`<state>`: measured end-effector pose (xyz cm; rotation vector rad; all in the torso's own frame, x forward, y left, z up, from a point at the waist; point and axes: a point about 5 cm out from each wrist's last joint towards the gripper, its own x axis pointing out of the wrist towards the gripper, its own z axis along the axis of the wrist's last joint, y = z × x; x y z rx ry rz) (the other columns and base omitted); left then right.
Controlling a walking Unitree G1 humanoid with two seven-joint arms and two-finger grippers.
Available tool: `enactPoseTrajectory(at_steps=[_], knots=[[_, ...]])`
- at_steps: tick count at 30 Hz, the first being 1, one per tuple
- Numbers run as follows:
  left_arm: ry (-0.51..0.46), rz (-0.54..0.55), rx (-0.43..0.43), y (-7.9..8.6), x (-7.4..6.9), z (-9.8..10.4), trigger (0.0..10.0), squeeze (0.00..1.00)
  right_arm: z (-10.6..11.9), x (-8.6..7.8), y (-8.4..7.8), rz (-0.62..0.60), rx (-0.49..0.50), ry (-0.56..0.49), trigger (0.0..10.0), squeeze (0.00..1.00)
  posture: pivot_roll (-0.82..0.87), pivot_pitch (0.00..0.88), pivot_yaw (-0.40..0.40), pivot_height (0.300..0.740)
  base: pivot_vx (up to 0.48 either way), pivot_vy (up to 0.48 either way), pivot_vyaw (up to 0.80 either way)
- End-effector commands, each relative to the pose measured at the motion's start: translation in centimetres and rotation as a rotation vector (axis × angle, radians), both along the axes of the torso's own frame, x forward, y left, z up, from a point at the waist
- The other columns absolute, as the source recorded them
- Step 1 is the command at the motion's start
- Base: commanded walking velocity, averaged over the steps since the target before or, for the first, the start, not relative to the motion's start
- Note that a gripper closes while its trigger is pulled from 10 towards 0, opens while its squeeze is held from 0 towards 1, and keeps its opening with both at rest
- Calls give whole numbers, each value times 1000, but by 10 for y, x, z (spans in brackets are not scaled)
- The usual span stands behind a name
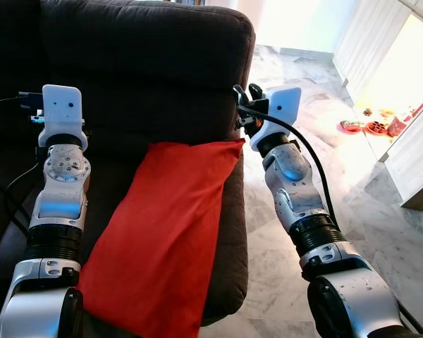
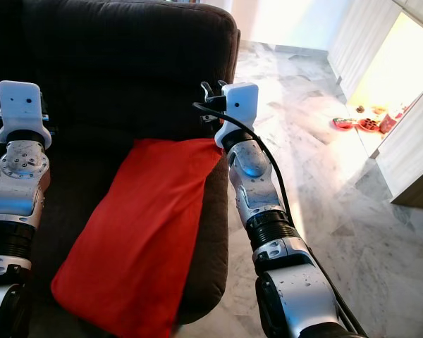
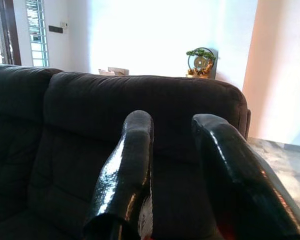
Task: Move the pillow to the sofa from floor
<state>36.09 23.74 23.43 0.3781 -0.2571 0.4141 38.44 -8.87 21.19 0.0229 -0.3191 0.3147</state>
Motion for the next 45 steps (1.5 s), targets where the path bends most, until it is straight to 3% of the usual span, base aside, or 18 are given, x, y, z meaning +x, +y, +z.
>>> enactPoseTrajectory(at_steps=[1, 4, 8, 10, 11, 16, 23, 25, 29, 35, 42, 45], knots=[[-17, -12, 23, -5, -1, 3, 10000, 0, 1, 2, -10, -47, -19, -2, 10000, 0, 139, 34, -113, 740, 0, 0, 0], [0, -75, 5, -13, -3, -9, 10000, 0, -19, -1, -32, -121, -26, 49, 10000, 0, 139, 34, -109, 740, 0, 0, 0], [45, -168, -60, -25, -9, -41, 10000, 0, -53, -10, -60, -229, -59, 151, 10000, 0, 124, 32, -102, 740, 0, 0, 0], [93, -189, -115, -28, -14, -64, 10000, 0, -75, -17, -75, -289, -78, 215, 10000, 0, 116, 31, -98, 740, 0, 0, 0], [162, -198, -135, -29, -20, -89, 10000, 0, -98, -27, -88, -342, -101, 281, 10000, 0, 113, 28, -96, 740, 0, 0, 0], [259, -193, -176, -27, -33, -125, 10000, 0, -131, -46, -107, -425, -117, 382, 10000, 0, 109, 23, -92, 740, 0, 0, 0], [431, -102, -176, -10, -61, -181, 10000, 0, -187, -78, -117, -450, -163, 622, 10000, 0, 111, 6, -93, 740, 0, 0, 0], [440, -93, -181, -9, -64, -185, 10000, 0, -192, -82, -117, -452, -163, 644, 10000, 0, 111, 6, -93, 740, 0, 0, 0], [522, -75, -218, -10, -83, -213, 10000, 0, -225, -109, -113, -425, -79, 813, 10000, 0, 119, 1, -96, 740, 0, 0, 0], [641, -49, -260, -13, -108, -244, 10000, 0, -246, -131, -109, -407, -104, 924, 10000, 0, 116, 0, -99, 740, 0, 0, 0], [696, -30, -275, -15, -121, -259, 10000, 0, -255, -141, -107, -396, -112, 967, 10000, 0, 114, 16, -105, 740, 0, 0, 0], [674, -34, -283, -17, -121, -257, 10000, 0, -255, -142, -106, -394, -91, 960, 10000, 0, 114, 24, -104, 740, 0, 0, 0]])
